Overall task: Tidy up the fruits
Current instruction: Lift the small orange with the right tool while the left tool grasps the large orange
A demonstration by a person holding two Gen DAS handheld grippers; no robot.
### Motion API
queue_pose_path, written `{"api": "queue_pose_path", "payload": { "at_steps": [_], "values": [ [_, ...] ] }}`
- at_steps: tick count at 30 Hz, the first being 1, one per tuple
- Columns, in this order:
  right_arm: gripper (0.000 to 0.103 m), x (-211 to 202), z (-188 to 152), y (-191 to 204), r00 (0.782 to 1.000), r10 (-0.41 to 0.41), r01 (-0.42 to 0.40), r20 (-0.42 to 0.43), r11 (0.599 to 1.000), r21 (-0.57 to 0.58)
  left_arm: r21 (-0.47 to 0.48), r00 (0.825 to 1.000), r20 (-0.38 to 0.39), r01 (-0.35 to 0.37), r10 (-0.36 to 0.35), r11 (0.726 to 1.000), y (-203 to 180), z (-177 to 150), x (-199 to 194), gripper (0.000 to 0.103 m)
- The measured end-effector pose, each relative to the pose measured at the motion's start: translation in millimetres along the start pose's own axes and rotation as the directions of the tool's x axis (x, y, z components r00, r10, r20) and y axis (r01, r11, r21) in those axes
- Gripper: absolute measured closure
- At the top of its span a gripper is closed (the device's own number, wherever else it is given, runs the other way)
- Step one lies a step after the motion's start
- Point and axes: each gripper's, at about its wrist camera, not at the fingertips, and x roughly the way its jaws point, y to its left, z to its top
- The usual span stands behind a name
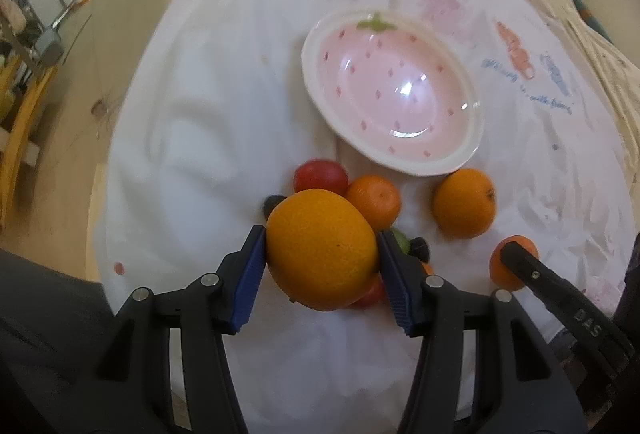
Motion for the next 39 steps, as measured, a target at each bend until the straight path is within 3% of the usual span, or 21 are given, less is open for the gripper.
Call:
{"api": "queue_pose_path", "payload": {
  "at_steps": [5, 10, 18, 26, 39],
  "values": [
    [0.062, -21.0, 2.5, 4.2, 0.996, 0.001, 0.001, 0.084, 1.000, -0.026, 0.084, 0.994, 0.105, 0.006, -0.015, 0.996, -10.3, 7.9, -36.2, 0.052],
    [0.062, -47.8, 15.9, 8.5, 0.987, 0.024, -0.018, 0.158, 0.999, -0.036, 0.153, 0.978, 0.206, -0.005, -0.027, 0.988, -13.5, 20.6, -70.1, 0.052],
    [0.062, -85.1, 53.2, 26.6, 0.971, 0.076, -0.060, 0.228, 0.995, -0.076, 0.210, 0.961, 0.273, -0.024, -0.035, 0.977, -12.5, 63.2, -89.1, 0.052],
    [0.062, -78.8, 93.2, 35.3, 0.977, 0.078, -0.057, 0.197, 0.992, -0.113, 0.242, 0.961, 0.274, -0.024, -0.044, 0.970, -22.2, 90.5, -78.8, 0.052],
    [0.062, -19.6, 143.0, 34.2, 0.993, 0.062, -0.049, 0.104, 0.991, -0.124, 0.309, 0.980, 0.200, -0.046, -0.018, 0.950, -44.8, 135.5, -15.8, 0.052]
  ]
}}
